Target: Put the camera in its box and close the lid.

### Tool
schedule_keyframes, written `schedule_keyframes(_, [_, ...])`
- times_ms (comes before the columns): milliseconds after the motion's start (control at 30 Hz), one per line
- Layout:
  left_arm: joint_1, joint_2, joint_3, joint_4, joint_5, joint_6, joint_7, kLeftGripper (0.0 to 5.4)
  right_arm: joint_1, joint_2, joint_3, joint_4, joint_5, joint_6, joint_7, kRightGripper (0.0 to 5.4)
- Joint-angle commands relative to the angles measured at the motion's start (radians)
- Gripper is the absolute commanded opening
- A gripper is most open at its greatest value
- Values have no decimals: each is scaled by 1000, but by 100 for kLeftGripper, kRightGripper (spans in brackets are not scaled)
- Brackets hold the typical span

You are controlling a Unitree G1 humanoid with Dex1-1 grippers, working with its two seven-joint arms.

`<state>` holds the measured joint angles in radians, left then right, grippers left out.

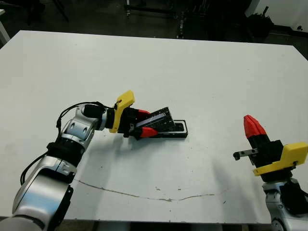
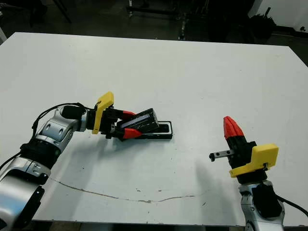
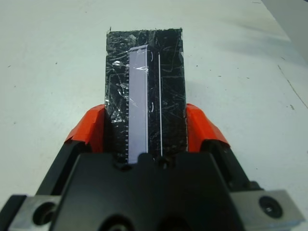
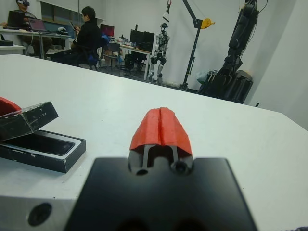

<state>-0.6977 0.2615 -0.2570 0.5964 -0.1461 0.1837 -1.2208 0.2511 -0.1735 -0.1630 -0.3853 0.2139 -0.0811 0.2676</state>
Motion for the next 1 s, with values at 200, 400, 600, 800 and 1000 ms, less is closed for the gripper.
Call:
schedule_keyframes(200, [-14,-73,-25,97,24,-42,8,315,11,-5,-6,2,16,14,-2,0])
schedule_keyframes(400, [-61,-153,-40,278,66,-145,19,315,15,-7,-8,2,14,12,-4,0])
schedule_keyframes(600, [-95,-208,-48,391,107,-193,45,315,16,-9,-11,10,27,6,6,0])
schedule_keyframes(800, [-112,-248,-53,450,130,-230,43,315,16,-9,-12,13,24,12,1,0])
schedule_keyframes(1000, [-117,-272,-62,462,151,-284,41,315,15,-9,-11,18,25,4,4,0])
